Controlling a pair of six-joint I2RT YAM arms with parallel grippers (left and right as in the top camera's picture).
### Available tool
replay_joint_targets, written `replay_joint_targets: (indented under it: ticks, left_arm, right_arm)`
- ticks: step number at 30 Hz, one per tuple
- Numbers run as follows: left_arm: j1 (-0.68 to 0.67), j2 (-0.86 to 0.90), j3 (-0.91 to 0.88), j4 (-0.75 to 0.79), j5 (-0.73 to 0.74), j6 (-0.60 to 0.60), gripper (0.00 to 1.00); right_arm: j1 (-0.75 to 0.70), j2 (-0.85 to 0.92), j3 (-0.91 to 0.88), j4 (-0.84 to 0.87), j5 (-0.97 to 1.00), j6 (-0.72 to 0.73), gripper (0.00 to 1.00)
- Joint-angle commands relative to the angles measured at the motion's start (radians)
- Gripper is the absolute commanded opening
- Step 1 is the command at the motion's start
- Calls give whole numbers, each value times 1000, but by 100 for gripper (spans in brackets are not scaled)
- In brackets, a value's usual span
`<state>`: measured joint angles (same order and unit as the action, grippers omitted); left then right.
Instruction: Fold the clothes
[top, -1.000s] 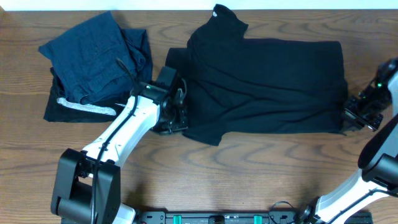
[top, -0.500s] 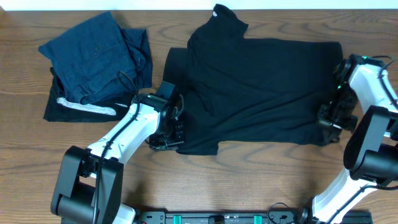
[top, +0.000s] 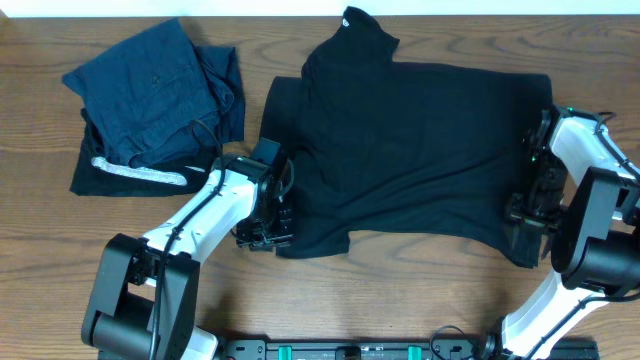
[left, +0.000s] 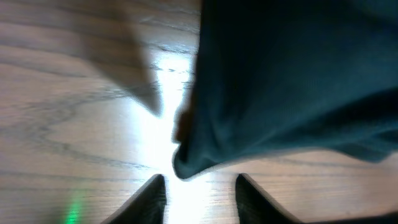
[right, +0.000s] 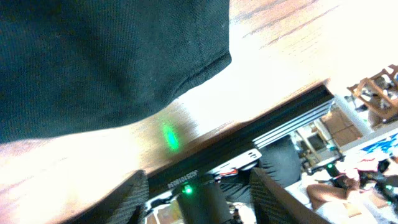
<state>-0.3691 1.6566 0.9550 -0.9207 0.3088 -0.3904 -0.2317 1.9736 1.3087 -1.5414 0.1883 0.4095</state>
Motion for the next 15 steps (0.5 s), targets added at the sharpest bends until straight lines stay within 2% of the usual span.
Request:
replay_joint_targets:
  ticks: [1, 5, 8, 9, 10, 11, 12, 15]
  left_arm:
    - [5, -11, 25, -12, -74, 2, 47]
    - [5, -19, 84, -21, -85, 16, 52]
    - [5, -39, 123, -21, -85, 15, 51]
    - [5, -50, 138, -16, -85, 16, 43]
    - [5, -59, 147, -5, -85, 19, 32]
    - [5, -67, 151, 9, -85, 23, 15]
    - [5, -72, 151, 25, -83, 22, 6]
    - [3, -71, 148, 67, -32, 24, 6]
  right_arm:
    - [-14, -10, 79, -14, -7, -8, 56]
    - [-14, -10, 140, -14, -43, -47, 56]
    - [-14, -10, 170, -13, -53, -48, 54]
    - [-14, -10, 171, -4, -61, -48, 42]
    - [-14, -10, 171, 5, -70, -48, 20]
    - [-14, -10, 170, 11, -77, -47, 1]
    - [-12, -10, 168, 16, -86, -48, 1]
    - [-5, -10, 163, 25, -87, -47, 1]
